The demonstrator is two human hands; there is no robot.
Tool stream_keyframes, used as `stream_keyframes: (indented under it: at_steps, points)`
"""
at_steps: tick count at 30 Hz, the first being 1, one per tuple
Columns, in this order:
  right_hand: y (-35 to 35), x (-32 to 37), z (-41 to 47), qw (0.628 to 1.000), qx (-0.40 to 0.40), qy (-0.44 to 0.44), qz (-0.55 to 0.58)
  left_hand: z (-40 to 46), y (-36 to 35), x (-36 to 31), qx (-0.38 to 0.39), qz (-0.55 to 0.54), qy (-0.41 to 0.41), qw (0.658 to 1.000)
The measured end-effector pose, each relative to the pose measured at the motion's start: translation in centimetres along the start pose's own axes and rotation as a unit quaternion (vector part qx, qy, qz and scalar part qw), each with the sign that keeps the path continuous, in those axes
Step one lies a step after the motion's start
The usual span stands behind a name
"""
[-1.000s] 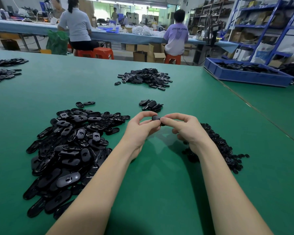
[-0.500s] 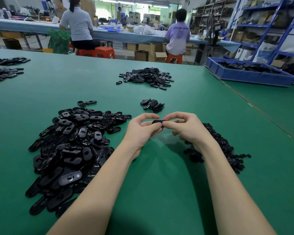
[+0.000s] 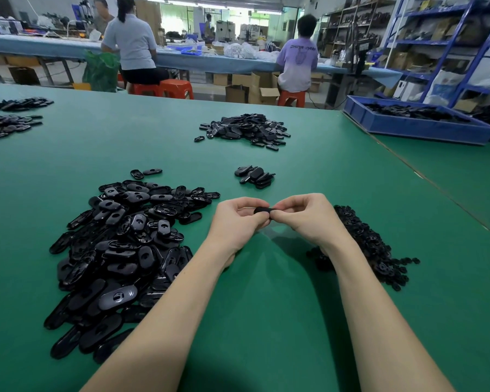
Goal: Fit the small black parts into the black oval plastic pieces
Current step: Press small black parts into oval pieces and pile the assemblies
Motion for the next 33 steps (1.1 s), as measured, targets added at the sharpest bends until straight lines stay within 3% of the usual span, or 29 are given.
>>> stream_keyframes:
  at_steps: [8, 15, 20, 24, 28, 33]
  points:
    - [-0.7, -0.7, -0.2, 1.0, -0.003, -0.003, 0.002, 0.0, 0.7, -0.3, -0.063, 0.145, -0.032, 0.987]
    - [-1.2, 0.0, -0.5, 0.987, -0.03, 0.005, 0.158, 0.5, 1.2, -2.0, -0.015, 0.112, -0.102, 0.988]
    - [-0.9, -0.7, -0.1, 0.977, -0.049, -0.026, 0.206, 0.4, 1.5, -2.7, -0.066, 0.265, -0.189, 0.943]
    - [-0.9, -1.3, 0.2, 0.988, -0.1, -0.015, 0.12, 1.2, 1.7, -3.2, -0.095, 0.334, -0.218, 0.912]
    - [-1.8, -1.6, 0.2, 0.994, -0.108, 0.007, -0.02, 3.5, 1.8, -3.7, -0.155, 0.34, -0.2, 0.906]
    - [-1.8, -1.7, 0.5, 0.995, -0.091, 0.0, -0.033, 7.7, 0.5, -4.6, -0.18, 0.414, -0.168, 0.876]
Point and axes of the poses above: each hand's wrist, its own z-axis towards the middle knuckle, its own y-axis out of the back of the hand, x = y × z, the point moved 7 cm from there along z, towards the middle knuckle, and after that the axes turned 10 degrees about z, right-handed, at the moved point
